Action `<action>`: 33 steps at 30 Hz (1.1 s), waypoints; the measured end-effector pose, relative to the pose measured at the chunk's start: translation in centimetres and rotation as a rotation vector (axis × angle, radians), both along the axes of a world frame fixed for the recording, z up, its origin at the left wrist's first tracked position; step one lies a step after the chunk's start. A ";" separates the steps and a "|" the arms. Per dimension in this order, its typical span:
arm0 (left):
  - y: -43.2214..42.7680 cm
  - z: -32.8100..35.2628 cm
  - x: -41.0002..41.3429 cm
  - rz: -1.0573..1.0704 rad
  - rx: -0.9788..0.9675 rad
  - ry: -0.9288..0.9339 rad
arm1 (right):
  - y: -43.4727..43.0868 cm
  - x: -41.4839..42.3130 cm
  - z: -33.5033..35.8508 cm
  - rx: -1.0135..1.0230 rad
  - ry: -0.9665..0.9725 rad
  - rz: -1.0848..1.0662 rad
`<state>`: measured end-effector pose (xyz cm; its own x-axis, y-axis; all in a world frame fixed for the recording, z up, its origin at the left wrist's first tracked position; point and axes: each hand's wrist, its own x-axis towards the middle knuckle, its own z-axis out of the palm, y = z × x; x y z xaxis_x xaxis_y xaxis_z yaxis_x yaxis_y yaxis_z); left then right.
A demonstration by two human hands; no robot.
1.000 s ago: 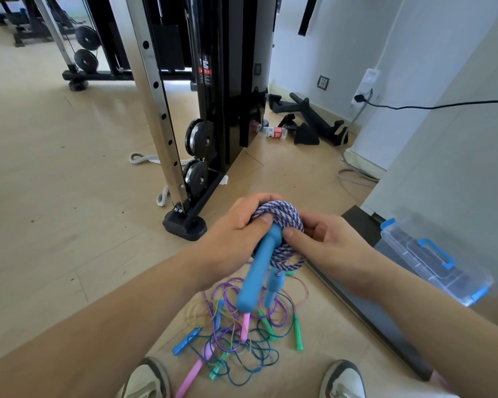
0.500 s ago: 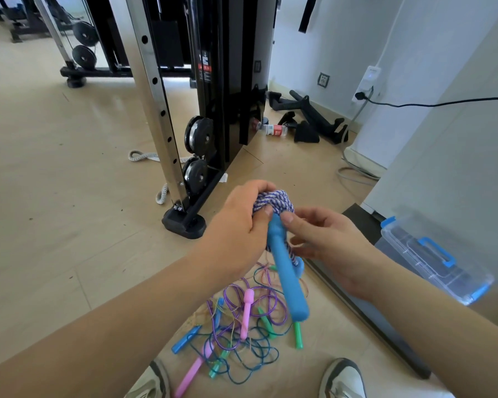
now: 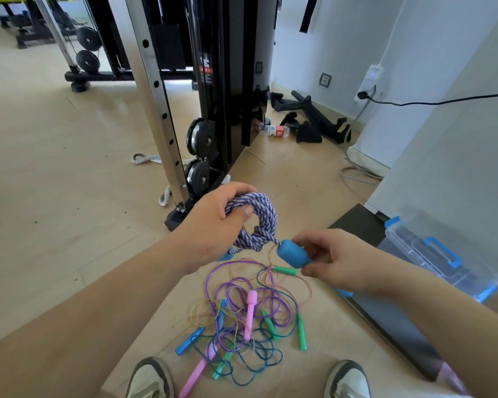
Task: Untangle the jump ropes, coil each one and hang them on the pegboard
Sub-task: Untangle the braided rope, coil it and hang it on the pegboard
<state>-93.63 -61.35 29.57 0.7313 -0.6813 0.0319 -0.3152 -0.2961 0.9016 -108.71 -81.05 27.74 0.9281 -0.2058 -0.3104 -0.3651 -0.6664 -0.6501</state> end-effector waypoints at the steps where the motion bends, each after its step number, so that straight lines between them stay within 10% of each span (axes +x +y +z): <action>1: 0.0 0.1 -0.2 -0.027 0.007 -0.003 | 0.0 0.1 -0.3 -0.066 0.024 -0.015; 6: -0.3 0.8 -1.2 -0.059 -0.013 -0.015 | 1.3 1.2 -2.0 -0.234 -0.093 -0.105; 15: -1.0 0.3 -2.3 -0.039 -0.037 -0.023 | 2.5 1.3 0.3 0.533 -0.169 -0.142; 33: -0.4 0.8 -1.1 -0.104 -0.150 0.190 | 3.5 0.9 2.0 0.611 -0.168 -0.166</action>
